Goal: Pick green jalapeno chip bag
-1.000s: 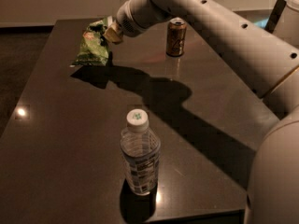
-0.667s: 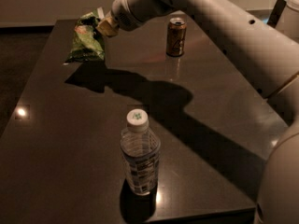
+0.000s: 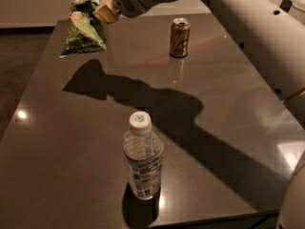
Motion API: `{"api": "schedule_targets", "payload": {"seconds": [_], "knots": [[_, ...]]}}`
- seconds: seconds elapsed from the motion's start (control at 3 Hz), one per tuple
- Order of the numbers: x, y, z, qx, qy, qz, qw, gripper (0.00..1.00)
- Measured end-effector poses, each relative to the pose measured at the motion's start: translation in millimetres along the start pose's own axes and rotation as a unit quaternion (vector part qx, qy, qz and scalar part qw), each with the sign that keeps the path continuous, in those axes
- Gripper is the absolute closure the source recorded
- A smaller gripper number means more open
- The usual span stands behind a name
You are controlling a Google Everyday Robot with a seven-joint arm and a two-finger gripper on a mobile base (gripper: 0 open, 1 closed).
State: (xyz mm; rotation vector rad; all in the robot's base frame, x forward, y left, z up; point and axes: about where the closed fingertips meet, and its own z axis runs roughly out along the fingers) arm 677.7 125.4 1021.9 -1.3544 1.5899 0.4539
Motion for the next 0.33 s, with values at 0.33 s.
{"api": "schedule_targets", "payload": {"seconds": [0.33], "knots": [[-0.2, 0.0, -0.1, 0.0, 0.0, 0.0, 1.0, 1.0]]}}
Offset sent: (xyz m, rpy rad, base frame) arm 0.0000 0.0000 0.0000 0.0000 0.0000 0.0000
